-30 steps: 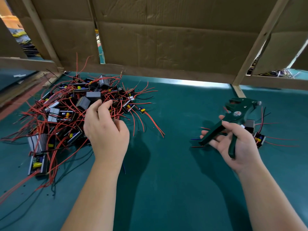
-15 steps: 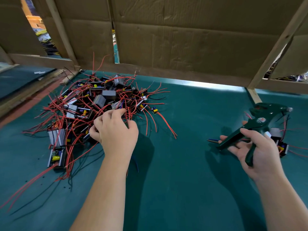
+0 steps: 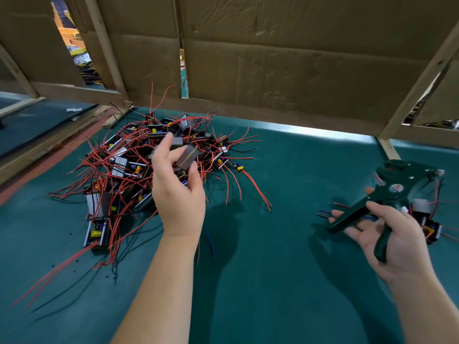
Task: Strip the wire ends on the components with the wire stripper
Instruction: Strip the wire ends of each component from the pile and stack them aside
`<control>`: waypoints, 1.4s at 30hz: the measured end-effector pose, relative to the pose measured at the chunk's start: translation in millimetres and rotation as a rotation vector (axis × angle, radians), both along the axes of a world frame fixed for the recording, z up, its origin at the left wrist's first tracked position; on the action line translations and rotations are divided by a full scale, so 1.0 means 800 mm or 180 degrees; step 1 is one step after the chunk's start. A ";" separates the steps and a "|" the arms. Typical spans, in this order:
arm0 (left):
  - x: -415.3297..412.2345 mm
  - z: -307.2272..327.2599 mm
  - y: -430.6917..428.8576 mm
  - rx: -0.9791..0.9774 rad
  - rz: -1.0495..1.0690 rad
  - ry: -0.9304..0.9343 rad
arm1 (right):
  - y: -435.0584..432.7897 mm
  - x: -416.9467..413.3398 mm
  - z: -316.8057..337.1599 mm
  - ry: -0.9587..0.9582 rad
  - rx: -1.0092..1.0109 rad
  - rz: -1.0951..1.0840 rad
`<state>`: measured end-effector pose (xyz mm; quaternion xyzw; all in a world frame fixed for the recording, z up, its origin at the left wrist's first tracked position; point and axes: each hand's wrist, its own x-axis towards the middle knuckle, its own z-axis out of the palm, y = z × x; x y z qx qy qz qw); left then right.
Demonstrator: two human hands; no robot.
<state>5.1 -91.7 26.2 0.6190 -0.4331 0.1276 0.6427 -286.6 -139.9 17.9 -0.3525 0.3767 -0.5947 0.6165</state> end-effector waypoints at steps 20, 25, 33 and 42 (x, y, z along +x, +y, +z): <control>-0.075 -0.010 -0.003 0.0273 -0.1065 -0.1735 | 0.050 0.052 0.034 -0.0858 -0.0268 0.2129; -0.080 -0.009 -0.002 0.0669 -0.1176 -0.1794 | 0.046 0.050 0.036 -0.0824 -0.0261 0.1809; -0.087 -0.009 0.001 0.1080 -0.1304 -0.1757 | 0.036 0.054 0.038 -0.0867 -0.0069 0.1812; -0.083 -0.003 0.005 0.1504 -0.0997 -0.1623 | 0.038 0.058 0.028 -0.0748 0.0165 0.1685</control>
